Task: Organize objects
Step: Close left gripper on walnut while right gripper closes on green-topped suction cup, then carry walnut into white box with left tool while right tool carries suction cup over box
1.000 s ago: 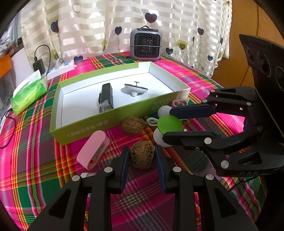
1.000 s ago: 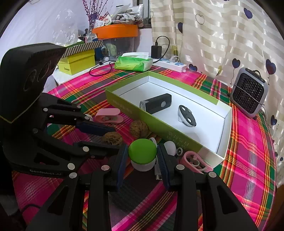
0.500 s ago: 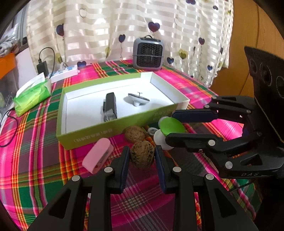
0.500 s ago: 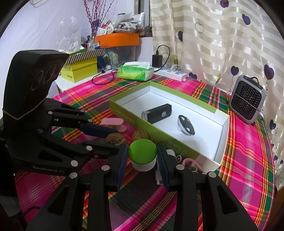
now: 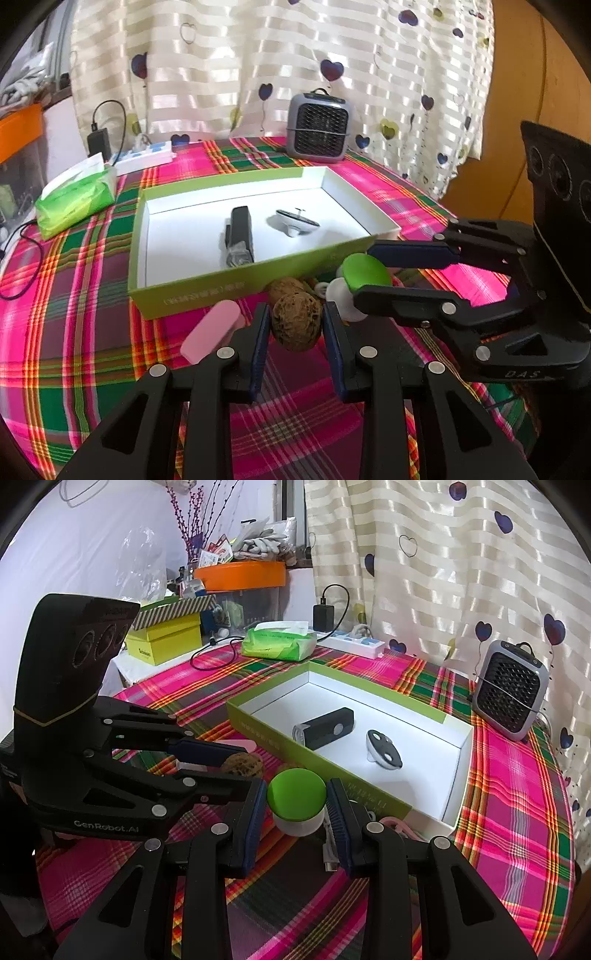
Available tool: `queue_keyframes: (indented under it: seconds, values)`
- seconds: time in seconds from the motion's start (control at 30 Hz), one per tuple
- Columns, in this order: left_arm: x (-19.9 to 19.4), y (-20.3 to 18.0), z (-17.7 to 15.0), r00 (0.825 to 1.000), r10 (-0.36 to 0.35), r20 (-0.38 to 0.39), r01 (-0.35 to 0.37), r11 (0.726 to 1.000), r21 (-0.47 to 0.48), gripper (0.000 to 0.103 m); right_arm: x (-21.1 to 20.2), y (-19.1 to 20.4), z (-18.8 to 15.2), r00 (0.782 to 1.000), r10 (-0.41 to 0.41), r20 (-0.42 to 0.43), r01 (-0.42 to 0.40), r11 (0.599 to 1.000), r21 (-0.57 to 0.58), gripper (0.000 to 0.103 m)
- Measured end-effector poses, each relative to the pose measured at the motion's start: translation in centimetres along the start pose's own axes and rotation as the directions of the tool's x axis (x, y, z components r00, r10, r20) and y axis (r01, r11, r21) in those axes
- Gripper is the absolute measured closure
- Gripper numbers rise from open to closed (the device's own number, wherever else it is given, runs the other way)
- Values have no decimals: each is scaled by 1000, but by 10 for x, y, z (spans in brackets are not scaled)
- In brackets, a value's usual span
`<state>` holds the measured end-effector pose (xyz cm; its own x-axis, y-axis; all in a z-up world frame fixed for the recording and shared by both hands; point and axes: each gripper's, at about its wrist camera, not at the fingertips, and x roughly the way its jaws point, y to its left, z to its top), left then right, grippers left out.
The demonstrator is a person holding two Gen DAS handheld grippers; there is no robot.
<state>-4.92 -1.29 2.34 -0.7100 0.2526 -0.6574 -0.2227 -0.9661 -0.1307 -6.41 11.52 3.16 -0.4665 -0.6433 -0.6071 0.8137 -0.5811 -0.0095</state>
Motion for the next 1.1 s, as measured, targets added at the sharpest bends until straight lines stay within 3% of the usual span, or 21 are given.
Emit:
queue_keyframes:
  seconds: [0.37, 1.1]
  values:
    - [-5, 6, 2, 998, 26, 49, -24, 999, -44, 76, -5, -5, 2, 999, -22, 36, 20, 999, 34, 68]
    - [-5, 3, 23, 996, 81, 41, -79, 996, -28, 76, -4, -11, 17, 999, -46, 27, 44, 996, 81, 68]
